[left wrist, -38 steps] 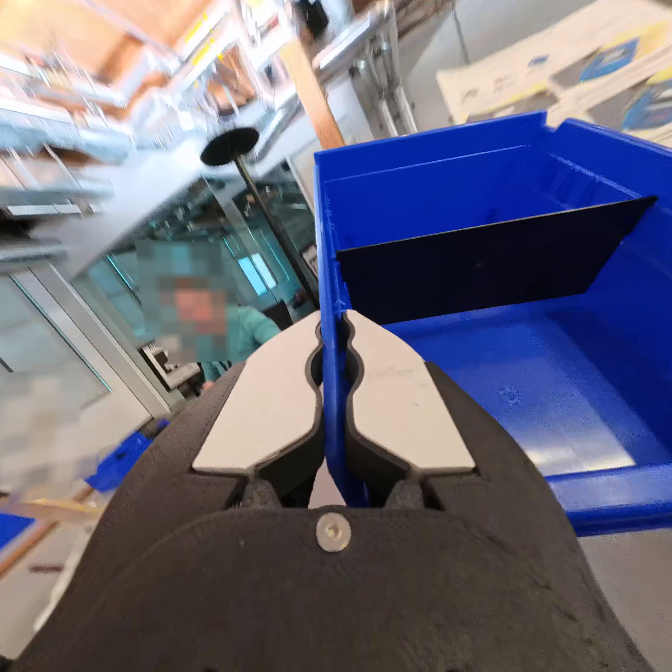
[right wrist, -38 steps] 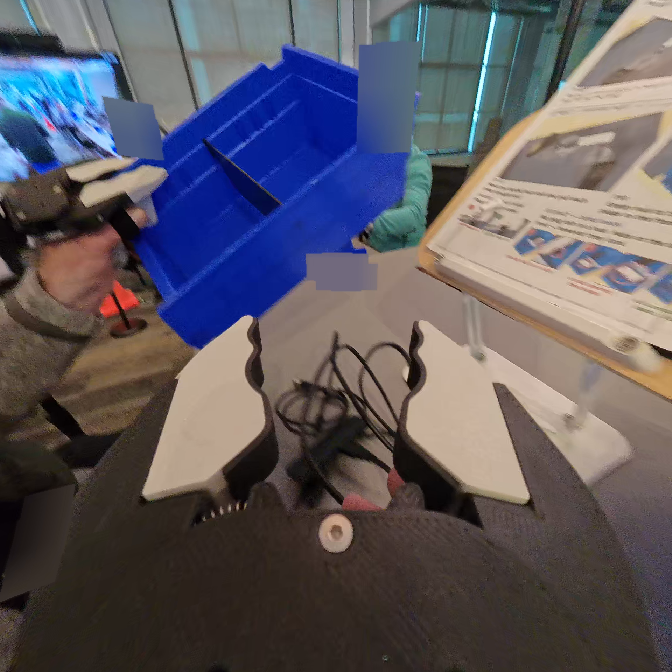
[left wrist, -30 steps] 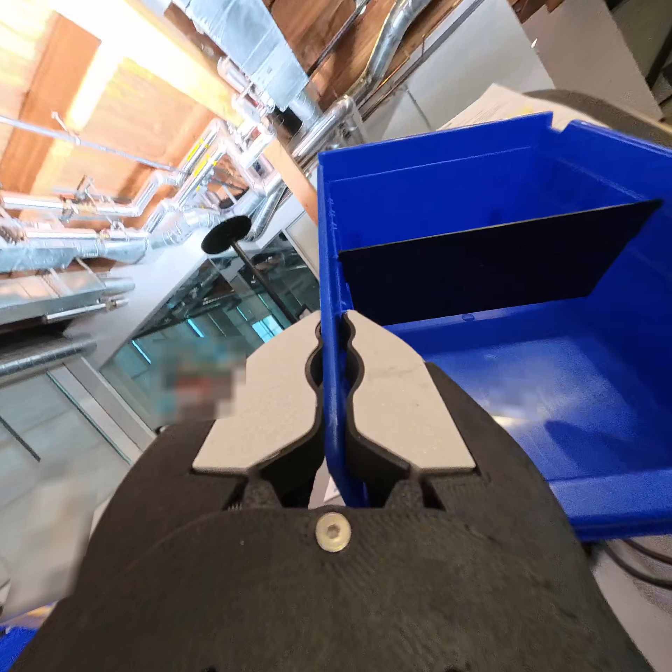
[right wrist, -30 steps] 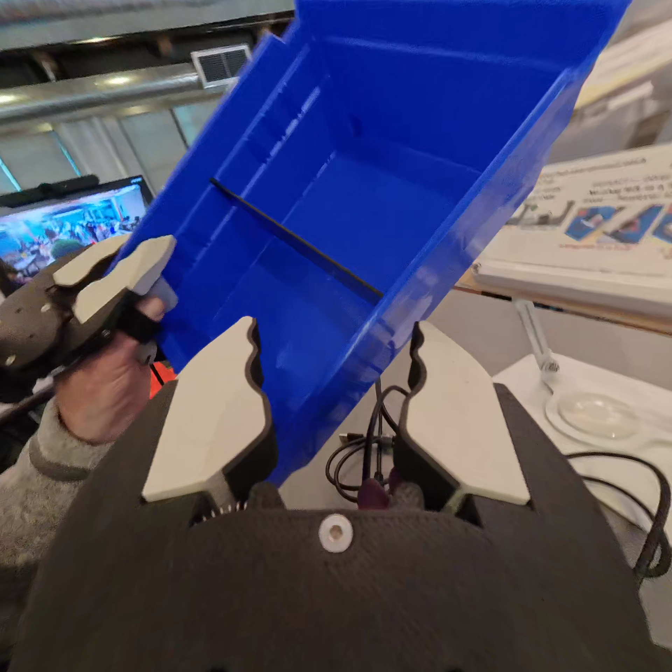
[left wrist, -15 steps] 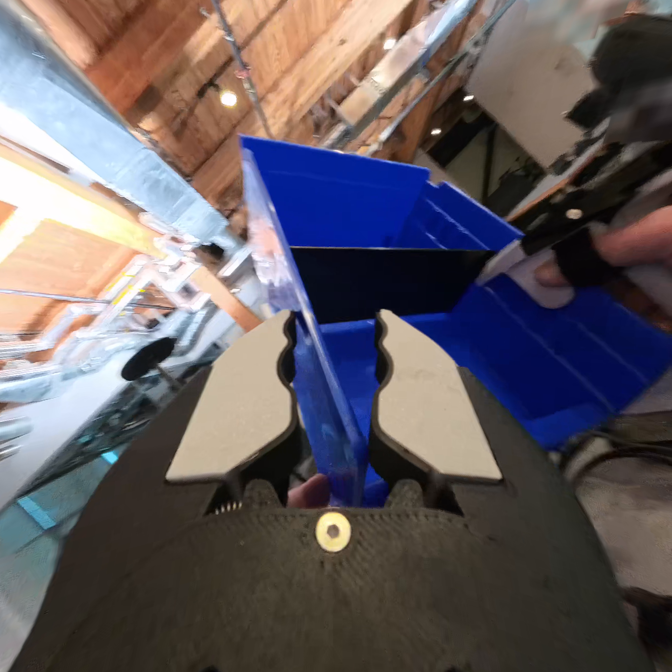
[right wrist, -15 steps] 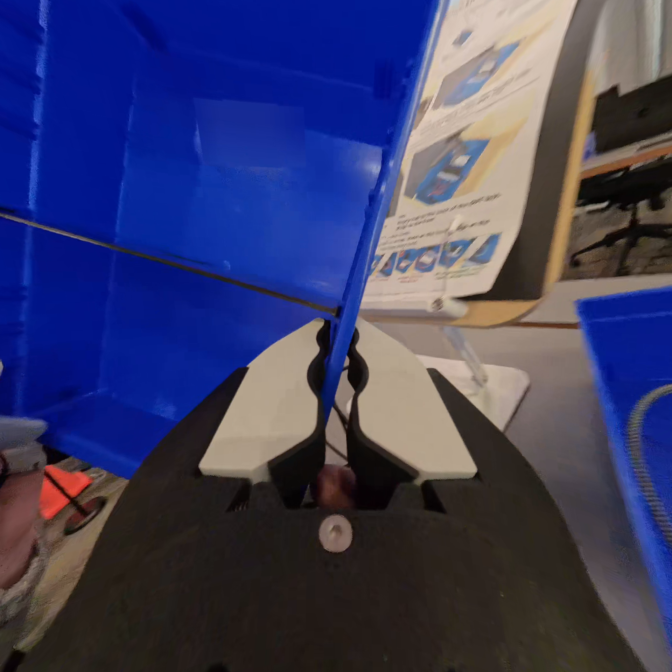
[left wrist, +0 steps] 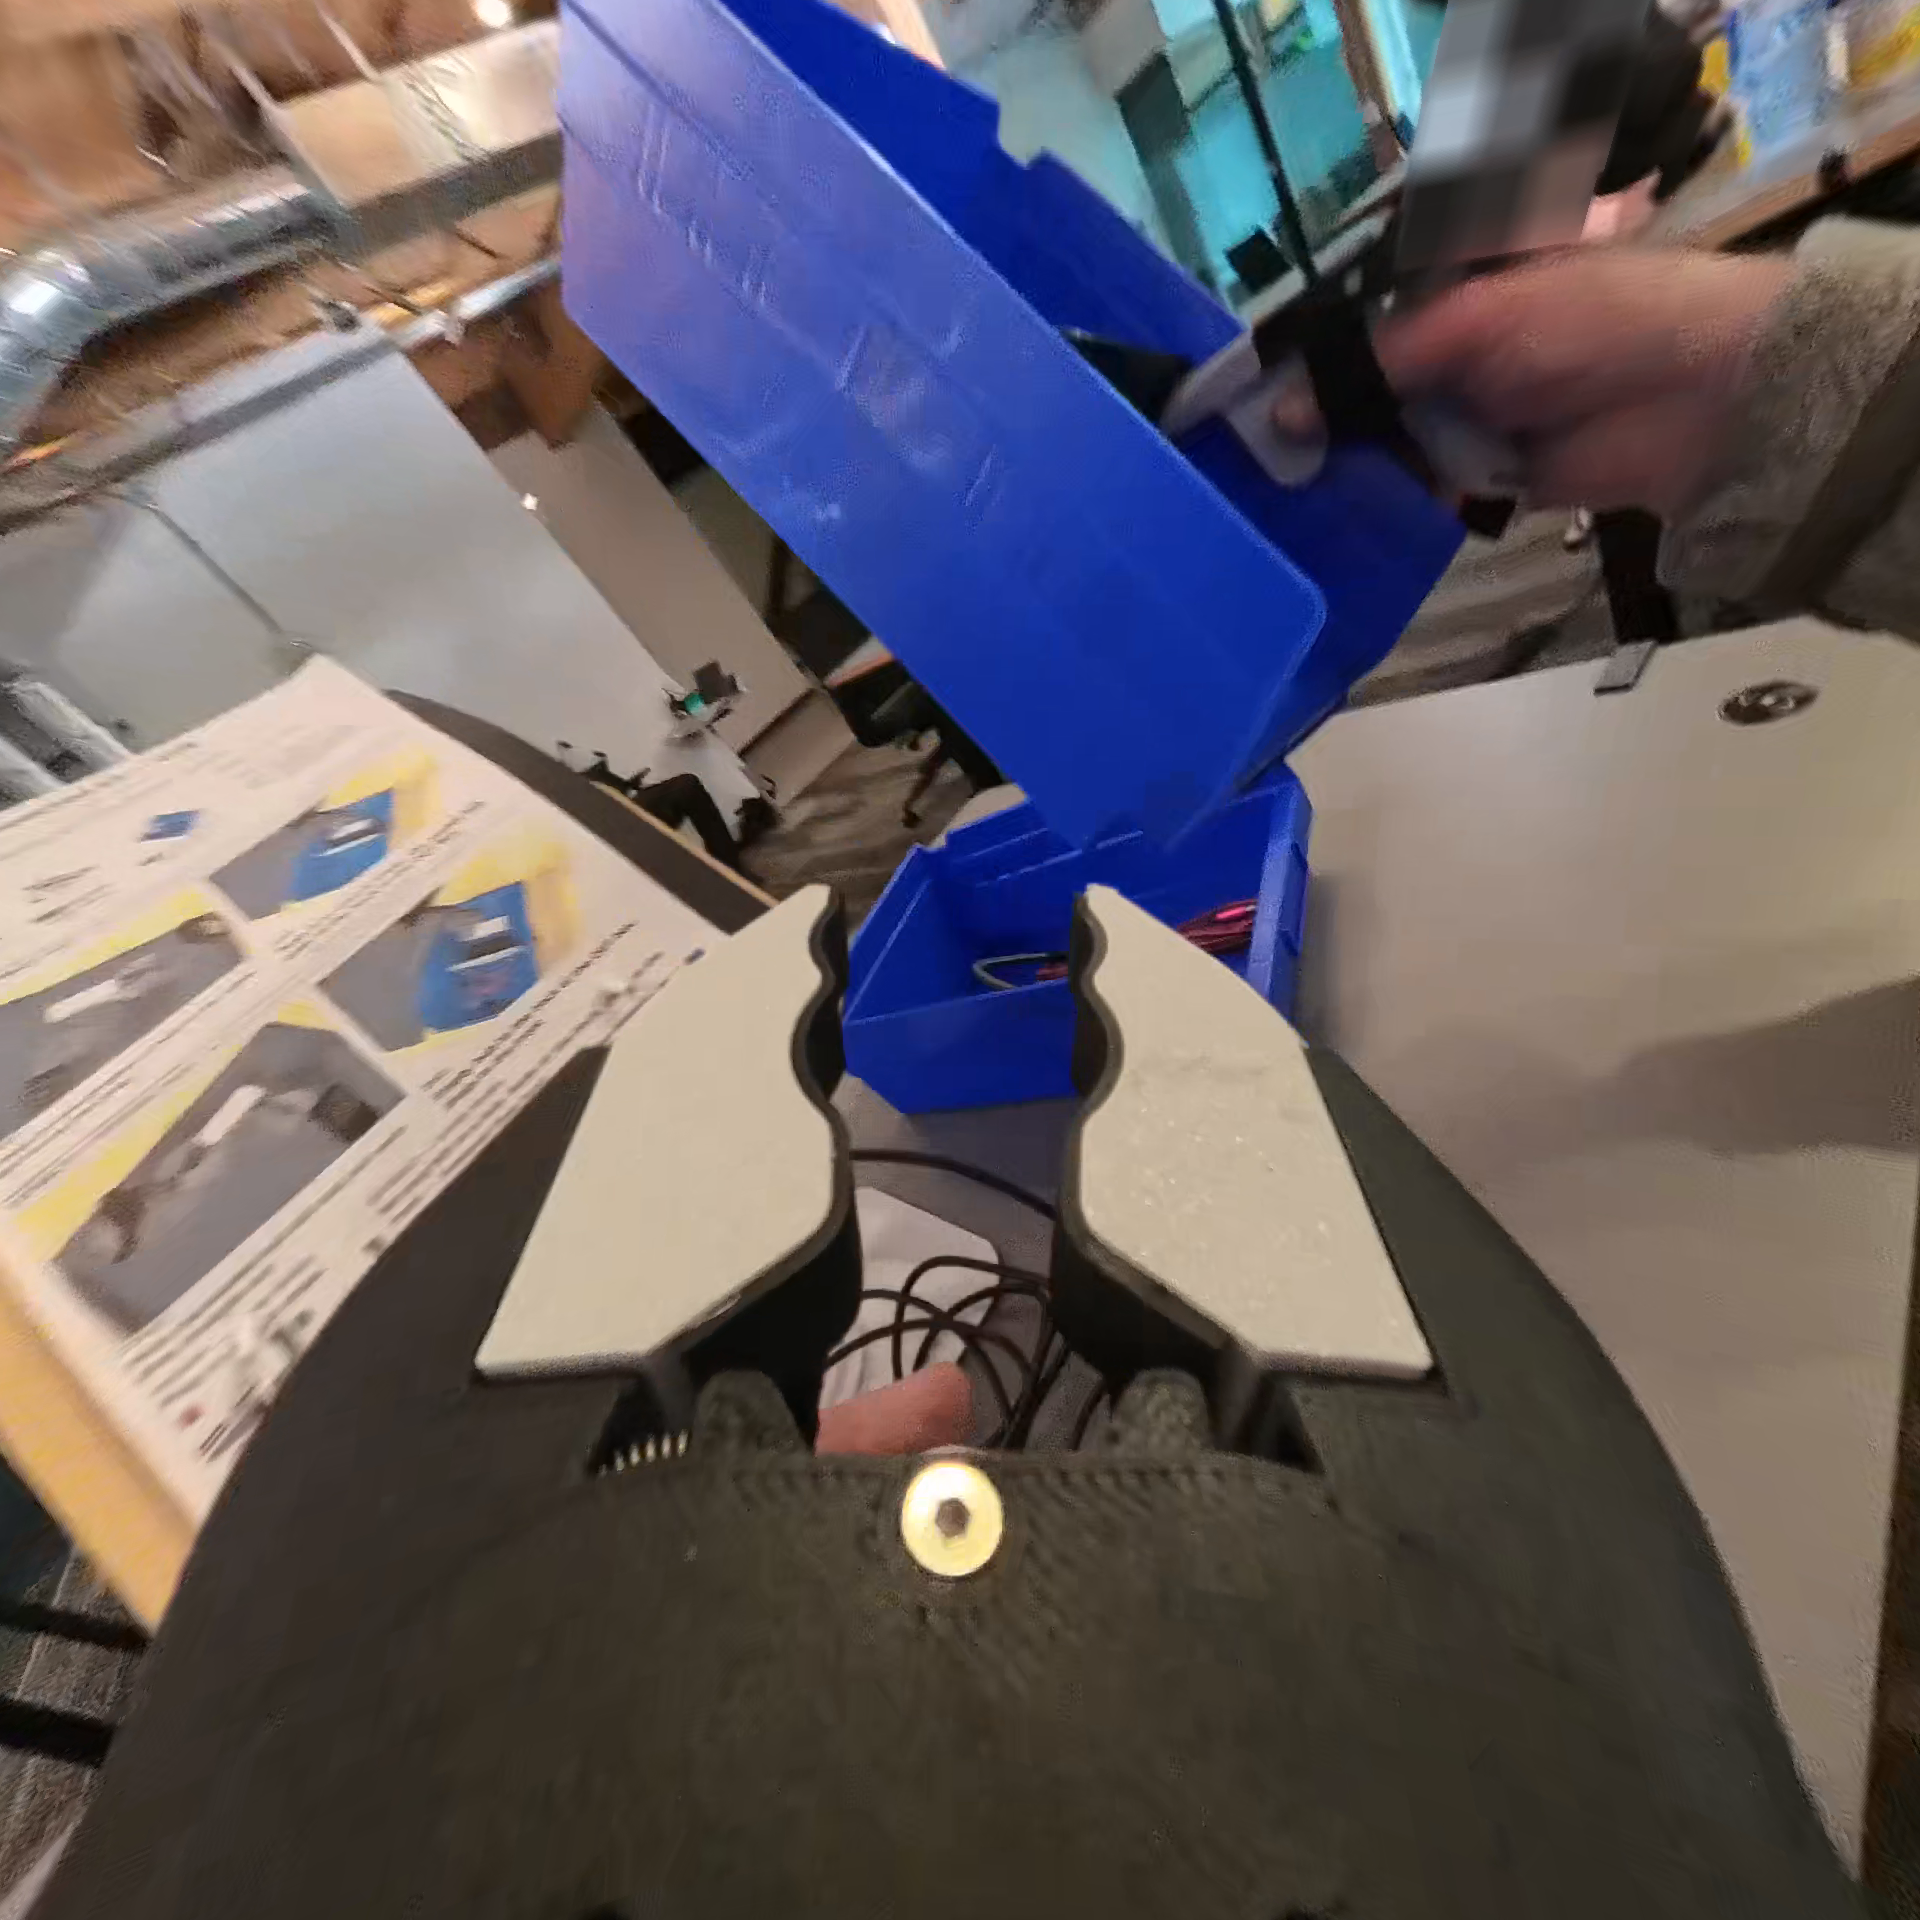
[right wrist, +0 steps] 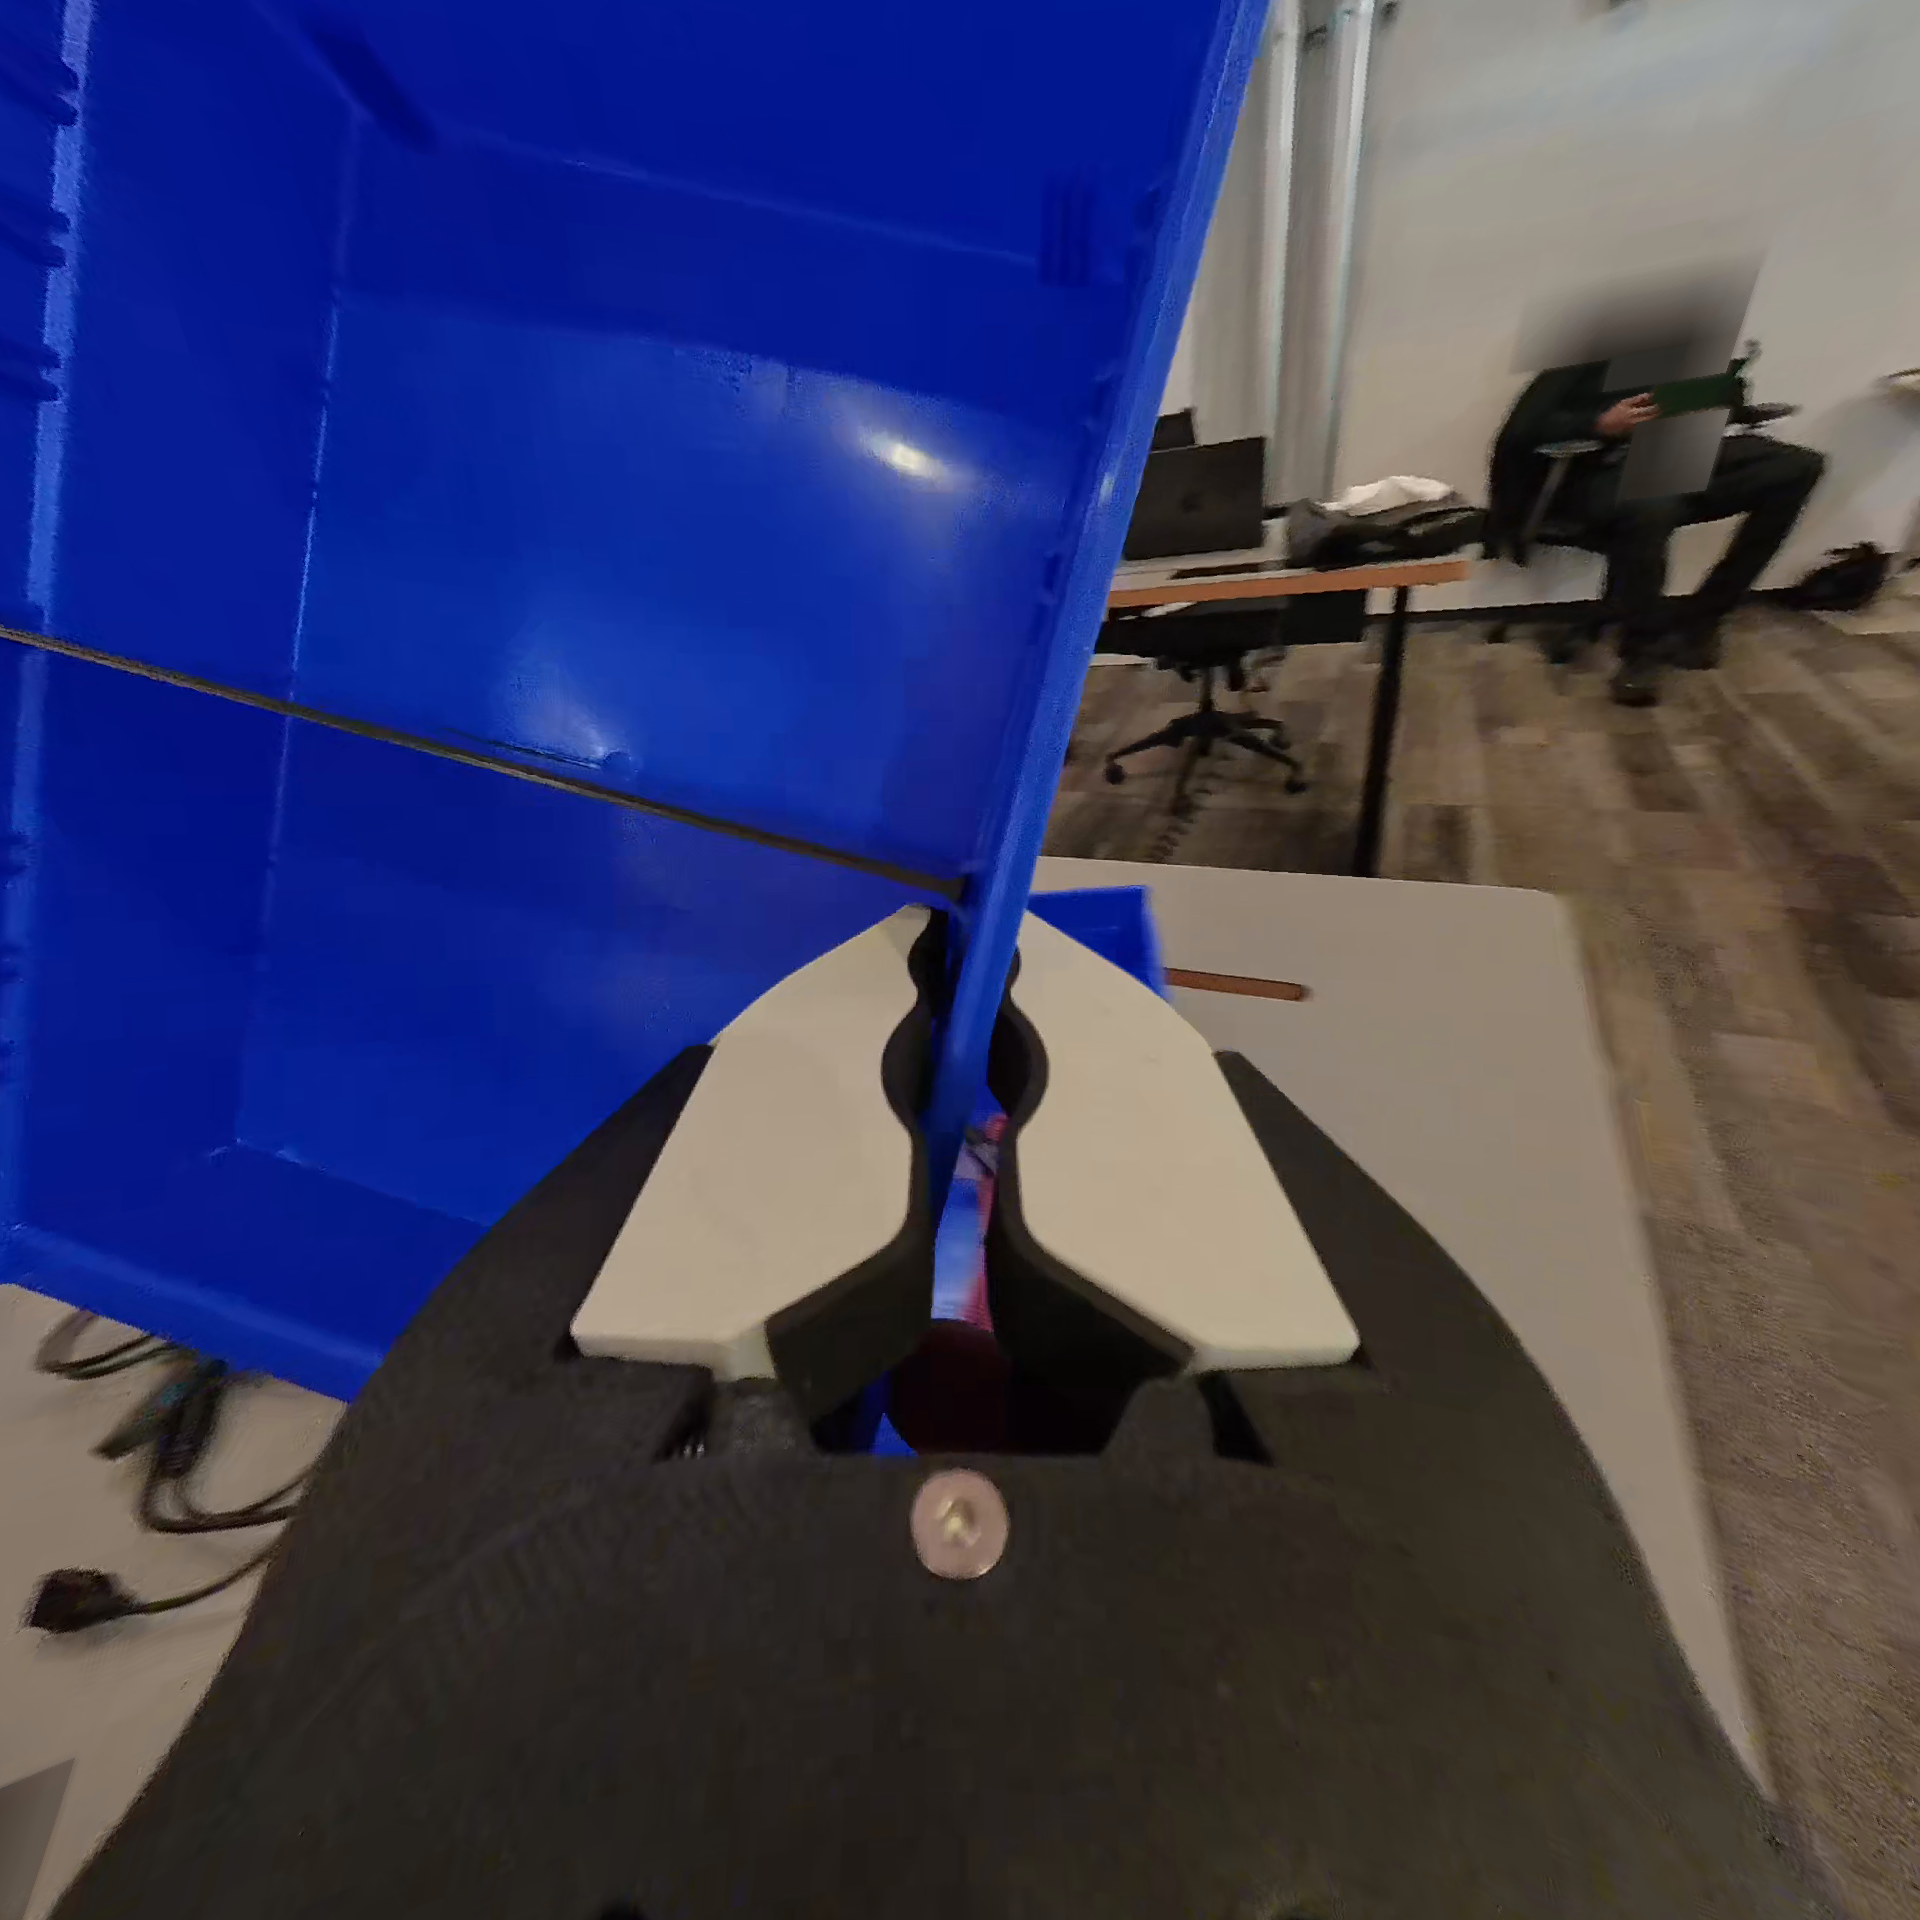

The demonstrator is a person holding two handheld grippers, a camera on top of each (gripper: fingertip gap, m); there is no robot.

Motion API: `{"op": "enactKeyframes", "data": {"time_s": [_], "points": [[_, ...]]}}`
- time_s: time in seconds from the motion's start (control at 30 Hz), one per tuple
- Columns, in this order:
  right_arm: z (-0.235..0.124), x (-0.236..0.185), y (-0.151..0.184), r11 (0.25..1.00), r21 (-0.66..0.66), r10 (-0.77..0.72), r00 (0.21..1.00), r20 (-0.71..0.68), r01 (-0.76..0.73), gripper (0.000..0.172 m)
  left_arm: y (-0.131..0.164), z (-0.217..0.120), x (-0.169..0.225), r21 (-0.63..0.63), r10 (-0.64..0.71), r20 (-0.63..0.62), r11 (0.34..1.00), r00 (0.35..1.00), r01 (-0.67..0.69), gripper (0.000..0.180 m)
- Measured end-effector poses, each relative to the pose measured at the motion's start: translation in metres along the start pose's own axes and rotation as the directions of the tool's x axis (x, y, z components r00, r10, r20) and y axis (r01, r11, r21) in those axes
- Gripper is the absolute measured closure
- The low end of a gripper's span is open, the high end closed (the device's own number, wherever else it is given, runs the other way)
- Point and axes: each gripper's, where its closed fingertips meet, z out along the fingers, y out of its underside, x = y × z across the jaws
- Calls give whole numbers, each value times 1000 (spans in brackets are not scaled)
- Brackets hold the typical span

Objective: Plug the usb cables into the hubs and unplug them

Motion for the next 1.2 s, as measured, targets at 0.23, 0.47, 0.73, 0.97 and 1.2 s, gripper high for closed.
{"op": "enactKeyframes", "data": {"time_s": [0.23, 0.47, 0.73, 0.97, 1.2], "points": [[-50, 99, -6, 998, -25, -56, 971, -231, 52, 166, 42, 95, 42, -236, -194, -131, 959, 972, 159, 129], [-68, 172, 11, 985, -145, -145, 922, -360, 98, 166, 102, 171, 68, -382, -403, 60, 836, 913, 394, 96], [-62, 204, 42, 973, -211, -171, 904, -393, 92, 166, 168, 202, 83, -503, -317, 215, 775, 924, 383, 75], [-70, 215, 60, 973, -219, -153, 905, -397, 68, 166, 185, 215, 68, -499, -372, 190, 761, 909, 415, 131], [-74, 226, 80, 945, -325, -152, 925, -349, 33, 166, 202, 234, 42, -505, -409, 168, 746, 897, 435, 113]]}}
